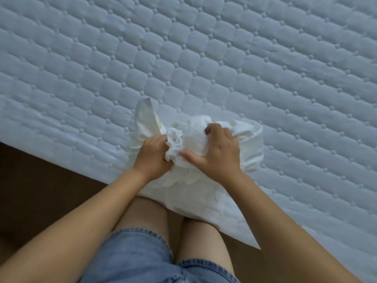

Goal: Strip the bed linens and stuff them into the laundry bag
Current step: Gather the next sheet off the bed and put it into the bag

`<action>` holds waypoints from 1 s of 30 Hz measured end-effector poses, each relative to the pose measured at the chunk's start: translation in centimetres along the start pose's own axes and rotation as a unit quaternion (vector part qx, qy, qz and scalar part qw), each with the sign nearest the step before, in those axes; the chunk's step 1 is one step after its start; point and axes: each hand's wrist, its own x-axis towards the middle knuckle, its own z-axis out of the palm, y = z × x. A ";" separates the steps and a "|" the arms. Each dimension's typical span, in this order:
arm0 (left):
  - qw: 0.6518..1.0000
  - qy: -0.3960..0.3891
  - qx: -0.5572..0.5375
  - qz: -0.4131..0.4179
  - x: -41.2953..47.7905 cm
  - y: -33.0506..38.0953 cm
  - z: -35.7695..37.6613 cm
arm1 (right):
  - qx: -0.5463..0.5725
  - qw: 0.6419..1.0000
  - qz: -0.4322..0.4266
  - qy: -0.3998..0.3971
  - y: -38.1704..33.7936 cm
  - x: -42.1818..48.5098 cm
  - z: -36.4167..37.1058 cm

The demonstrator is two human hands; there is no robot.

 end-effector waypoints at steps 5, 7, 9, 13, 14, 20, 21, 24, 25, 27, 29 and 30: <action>0.993 -0.064 0.027 -0.097 -1.1 -4.4 -1.4 | -0.070 0.994 -0.073 -0.035 -3.7 0.7 4.9; 0.980 -0.080 -0.003 -0.183 -2.1 -5.4 -1.6 | -0.091 0.991 -0.097 -0.014 -4.8 -0.2 6.5; 0.920 -0.054 -0.227 -0.314 -3.3 -6.7 -2.1 | -0.059 0.993 -0.094 -0.035 -5.9 -1.6 8.2; 0.709 0.099 -0.549 -0.431 -5.0 -8.9 -2.1 | -0.040 0.989 -0.116 -0.076 -6.7 -3.8 11.9; 0.698 0.141 -0.526 -0.466 -4.7 -9.3 -2.0 | -0.041 0.988 -0.119 -0.086 -6.6 -3.7 12.5; 0.647 0.084 -0.418 -0.631 -1.4 -12.0 -1.2 | -0.089 0.985 -0.099 -0.109 -6.0 -1.0 12.6; 0.666 0.056 -0.385 -0.636 -1.0 -12.2 -1.2 | -0.096 0.985 -0.101 -0.106 -5.9 -1.1 12.6; 0.744 0.033 -0.325 -0.583 -0.3 -12.9 -1.7 | -0.103 0.984 -0.110 -0.091 -5.7 -1.3 13.1; 0.759 0.046 -0.350 -0.547 0.0 -13.0 -1.8 | -0.104 0.984 -0.114 -0.087 -5.5 -1.1 13.0; 0.767 0.075 -0.418 -0.481 0.3 -12.4 -2.4 | -0.100 0.984 -0.127 -0.078 -4.9 -0.6 12.5; 0.754 0.133 -0.460 -0.449 0.5 -11.7 -3.1 | -0.089 0.983 -0.142 -0.079 -3.9 -0.5 11.8; 0.728 0.186 -0.483 -0.451 0.7 -11.5 -3.6 | -0.086 0.981 -0.151 -0.083 -3.5 -0.6 11.4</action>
